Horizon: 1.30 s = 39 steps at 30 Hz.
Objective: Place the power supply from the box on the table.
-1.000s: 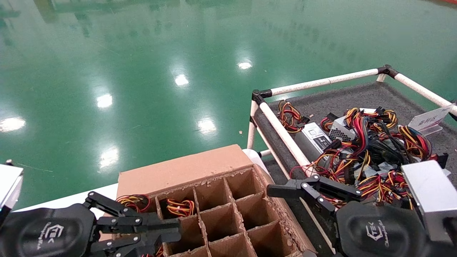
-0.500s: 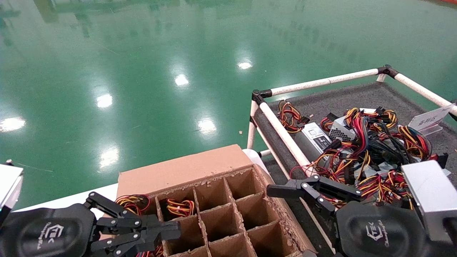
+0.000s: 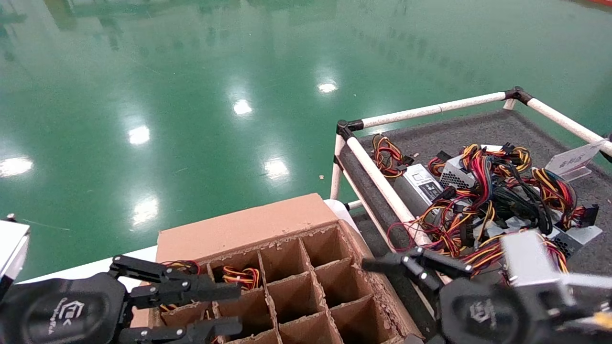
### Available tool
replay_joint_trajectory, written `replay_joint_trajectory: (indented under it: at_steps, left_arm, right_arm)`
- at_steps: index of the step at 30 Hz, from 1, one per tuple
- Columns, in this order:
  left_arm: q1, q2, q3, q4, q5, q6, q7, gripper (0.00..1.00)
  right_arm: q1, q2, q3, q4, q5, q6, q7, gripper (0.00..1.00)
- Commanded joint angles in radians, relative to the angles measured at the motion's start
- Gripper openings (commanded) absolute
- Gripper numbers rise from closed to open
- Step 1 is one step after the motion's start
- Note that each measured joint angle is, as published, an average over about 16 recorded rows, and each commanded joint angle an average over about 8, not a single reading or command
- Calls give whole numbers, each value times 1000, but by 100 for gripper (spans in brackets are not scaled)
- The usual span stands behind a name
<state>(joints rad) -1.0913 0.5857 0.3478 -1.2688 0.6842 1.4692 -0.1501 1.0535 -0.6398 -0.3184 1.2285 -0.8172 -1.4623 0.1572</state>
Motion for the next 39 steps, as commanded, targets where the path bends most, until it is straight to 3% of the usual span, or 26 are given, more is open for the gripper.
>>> replay_joint_trajectory:
  at_steps: [1,22,39]
  left_arm:
    - [0,0,0,0,0,0,0,100]
    - [0,0,0,0,0,0,0,100]
    - [0,0,1,0,0,0,0,100]
  right_arm:
    - [-8,-7,-9,-11,-19,6,-9,100]
    - [183,-307,-196,-218,-338,91,-60,100]
    - [323,-556,-283,-466,-500,219,-135,100]
